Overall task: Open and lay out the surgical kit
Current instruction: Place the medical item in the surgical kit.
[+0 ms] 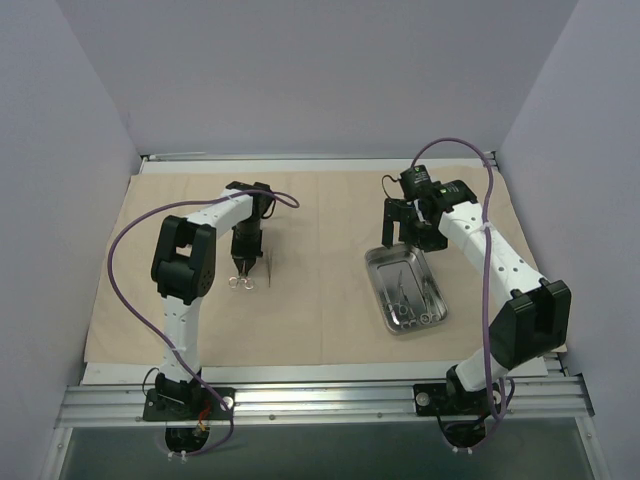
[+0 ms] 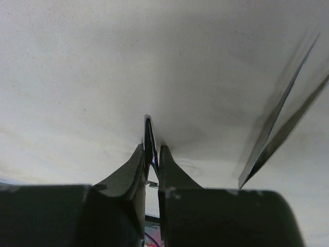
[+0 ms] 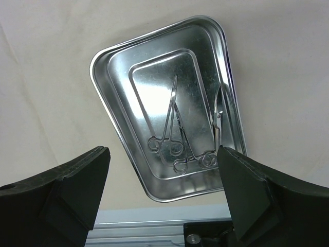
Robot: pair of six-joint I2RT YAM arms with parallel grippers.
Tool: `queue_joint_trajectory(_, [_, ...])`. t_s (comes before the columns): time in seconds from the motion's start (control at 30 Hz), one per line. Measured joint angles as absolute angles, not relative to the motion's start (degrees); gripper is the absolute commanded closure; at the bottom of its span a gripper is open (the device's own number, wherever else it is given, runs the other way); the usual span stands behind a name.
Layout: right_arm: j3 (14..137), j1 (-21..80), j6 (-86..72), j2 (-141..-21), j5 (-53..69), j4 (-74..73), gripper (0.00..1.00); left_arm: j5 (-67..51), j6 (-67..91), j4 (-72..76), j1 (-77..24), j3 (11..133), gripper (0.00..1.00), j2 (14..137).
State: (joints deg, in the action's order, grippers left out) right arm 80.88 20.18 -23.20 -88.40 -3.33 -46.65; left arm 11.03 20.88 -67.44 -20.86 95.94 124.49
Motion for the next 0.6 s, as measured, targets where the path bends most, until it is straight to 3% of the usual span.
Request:
queue_joint_trajectory(0.17, [79.64, 20.16, -23.03, -88.64, -2.92, -46.19, 0.11, 10.07, 21.41, -67.31, -19.53, 96.27, 0.82, 125.54])
queue_joint_trajectory(0.23, [79.15, 20.16, -22.94, -88.64, -2.72, -46.04, 0.11, 9.87, 21.52, -67.31, -19.29, 96.36, 0.75, 125.56])
queue_joint_trajectory(0.47, [78.61, 19.88, -22.81, -88.79, -2.46, -45.47, 0.11, 9.76, 21.76, -67.57, -18.68, 96.53, 0.65, 125.60])
queue_joint_trajectory(0.6, [78.52, 19.84, -22.65, -88.92, -2.17, -45.21, 0.11, 9.78, 21.71, -67.88, -18.57, 96.79, 0.63, 125.73])
